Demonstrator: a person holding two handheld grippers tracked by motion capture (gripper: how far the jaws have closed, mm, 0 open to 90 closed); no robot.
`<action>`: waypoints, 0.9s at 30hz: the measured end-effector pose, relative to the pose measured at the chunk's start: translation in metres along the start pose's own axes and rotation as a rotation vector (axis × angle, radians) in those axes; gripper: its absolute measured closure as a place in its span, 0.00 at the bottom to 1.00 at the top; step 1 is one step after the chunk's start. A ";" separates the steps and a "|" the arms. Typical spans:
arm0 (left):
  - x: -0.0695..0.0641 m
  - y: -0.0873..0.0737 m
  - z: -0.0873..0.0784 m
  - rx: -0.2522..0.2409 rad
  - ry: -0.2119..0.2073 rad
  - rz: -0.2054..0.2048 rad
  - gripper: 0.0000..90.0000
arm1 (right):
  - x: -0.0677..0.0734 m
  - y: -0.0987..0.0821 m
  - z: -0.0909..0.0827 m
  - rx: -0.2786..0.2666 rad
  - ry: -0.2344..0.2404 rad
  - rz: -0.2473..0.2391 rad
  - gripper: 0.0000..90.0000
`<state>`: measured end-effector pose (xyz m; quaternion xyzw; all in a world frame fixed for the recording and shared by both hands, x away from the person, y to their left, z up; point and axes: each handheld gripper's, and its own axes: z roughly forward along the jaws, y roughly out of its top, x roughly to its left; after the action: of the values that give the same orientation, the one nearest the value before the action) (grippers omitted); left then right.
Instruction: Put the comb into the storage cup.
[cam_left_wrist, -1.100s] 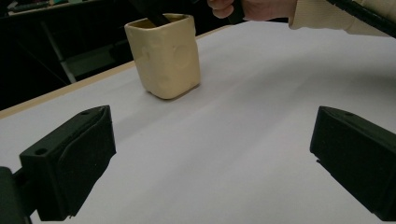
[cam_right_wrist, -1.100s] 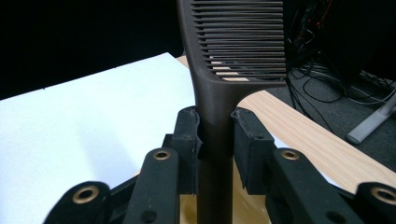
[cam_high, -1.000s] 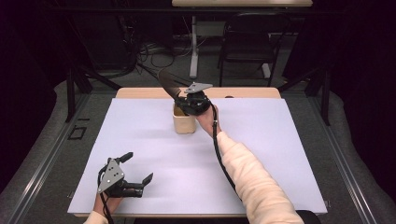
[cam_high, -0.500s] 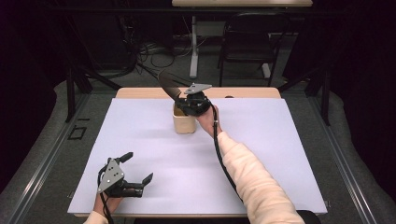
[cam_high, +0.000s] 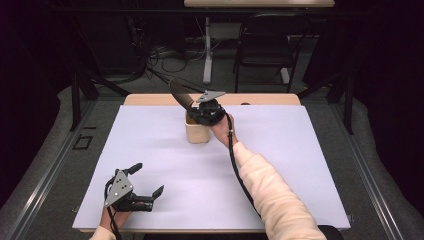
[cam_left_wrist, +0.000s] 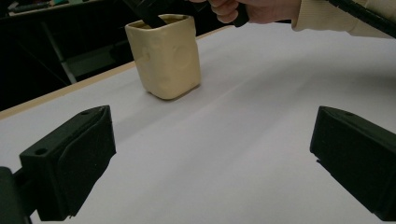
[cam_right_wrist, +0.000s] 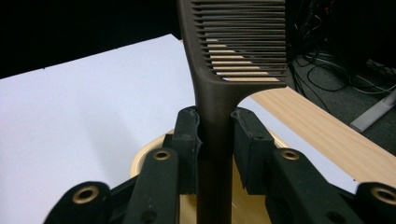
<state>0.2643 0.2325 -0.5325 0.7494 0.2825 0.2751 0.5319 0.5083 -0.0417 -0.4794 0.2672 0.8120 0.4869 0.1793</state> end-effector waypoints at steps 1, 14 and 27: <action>0.000 0.000 0.000 0.000 0.000 0.000 0.00 | 0.000 0.000 0.000 0.009 0.002 0.002 0.80; 0.000 0.000 0.000 0.003 -0.001 0.003 0.00 | 0.002 -0.001 0.001 0.055 0.008 -0.022 0.80; 0.000 0.000 0.000 0.001 0.000 0.000 0.00 | 0.002 -0.002 0.002 0.098 0.021 -0.031 0.79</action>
<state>0.2643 0.2327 -0.5324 0.7496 0.2828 0.2750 0.5315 0.5072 -0.0401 -0.4817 0.2582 0.8407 0.4465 0.1650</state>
